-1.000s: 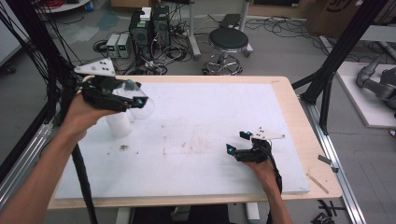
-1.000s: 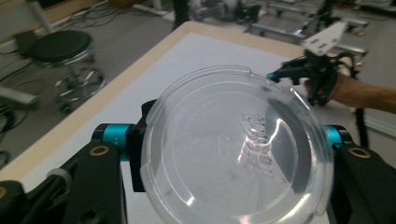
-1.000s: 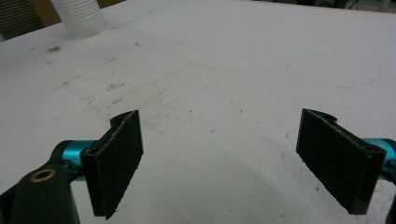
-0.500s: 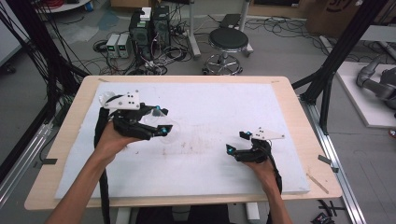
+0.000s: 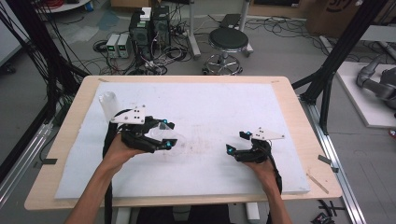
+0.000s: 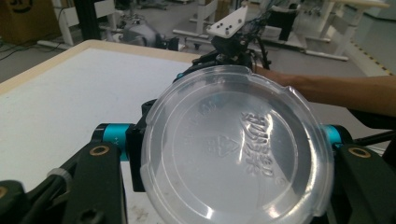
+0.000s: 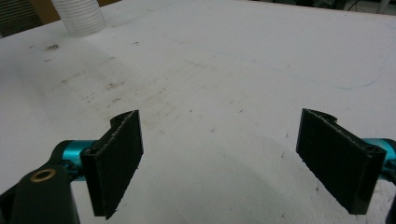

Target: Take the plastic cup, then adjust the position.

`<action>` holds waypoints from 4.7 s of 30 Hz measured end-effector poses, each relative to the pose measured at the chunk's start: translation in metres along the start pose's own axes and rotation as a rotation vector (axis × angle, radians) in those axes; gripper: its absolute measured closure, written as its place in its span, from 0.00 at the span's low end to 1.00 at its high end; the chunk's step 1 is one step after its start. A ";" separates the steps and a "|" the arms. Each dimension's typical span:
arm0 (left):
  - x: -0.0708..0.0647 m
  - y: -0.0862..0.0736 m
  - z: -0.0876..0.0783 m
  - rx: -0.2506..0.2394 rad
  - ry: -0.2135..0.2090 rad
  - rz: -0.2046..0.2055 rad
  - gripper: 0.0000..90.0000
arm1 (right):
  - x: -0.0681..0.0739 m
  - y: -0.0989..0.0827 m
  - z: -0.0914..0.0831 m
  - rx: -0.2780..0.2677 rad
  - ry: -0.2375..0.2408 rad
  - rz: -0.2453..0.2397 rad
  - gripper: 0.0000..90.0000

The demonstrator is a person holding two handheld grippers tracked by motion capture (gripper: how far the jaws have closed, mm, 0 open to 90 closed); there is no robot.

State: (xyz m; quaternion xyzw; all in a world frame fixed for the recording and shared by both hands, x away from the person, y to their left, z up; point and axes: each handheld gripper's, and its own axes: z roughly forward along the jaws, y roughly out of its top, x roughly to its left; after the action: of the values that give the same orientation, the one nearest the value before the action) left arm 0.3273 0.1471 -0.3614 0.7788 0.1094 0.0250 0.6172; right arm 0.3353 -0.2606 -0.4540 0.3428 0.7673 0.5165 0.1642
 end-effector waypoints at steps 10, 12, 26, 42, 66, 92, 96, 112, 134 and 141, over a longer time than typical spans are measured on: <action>0.004 -0.008 0.000 -0.031 -0.004 -0.003 0.45 | -0.001 0.000 0.000 0.002 0.005 0.001 0.16; 0.006 -0.008 -0.001 -0.034 -0.003 -0.008 0.45 | 0.000 0.000 0.000 0.001 0.010 0.002 0.16; 0.007 -0.008 -0.006 -0.057 -0.010 -0.018 0.45 | -0.001 0.011 -0.002 -0.009 0.106 -0.016 0.16; 0.008 -0.008 -0.001 -0.090 -0.061 -0.027 0.46 | 0.028 0.066 -0.007 -0.023 0.378 -0.147 0.16; -0.001 -0.003 0.026 -0.115 -0.130 -0.034 0.46 | 0.072 0.097 0.027 -0.026 0.651 -0.258 0.16; -0.007 -0.002 0.036 -0.122 -0.160 -0.029 0.46 | 0.099 0.097 0.051 -0.011 0.729 -0.307 0.18; -0.007 -0.003 0.037 -0.122 -0.159 -0.028 0.46 | 0.098 0.096 0.052 -0.008 0.732 -0.318 0.24; -0.007 -0.005 0.037 -0.110 -0.155 -0.023 0.43 | 0.097 0.094 0.054 0.003 0.724 -0.343 0.38; -0.008 0.016 0.025 0.320 -0.015 0.016 0.02 | 0.096 0.110 0.040 0.176 0.627 -0.425 0.38; -0.007 0.024 0.031 0.707 -0.006 0.047 0.02 | 0.103 0.129 0.041 0.436 0.592 -0.502 0.38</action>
State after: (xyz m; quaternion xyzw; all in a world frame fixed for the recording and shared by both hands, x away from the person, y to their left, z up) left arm 0.3294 0.1106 -0.3445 0.9466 0.0915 -0.0023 0.3092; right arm 0.3329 -0.1314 -0.3441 0.0097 0.9317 0.3627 -0.0185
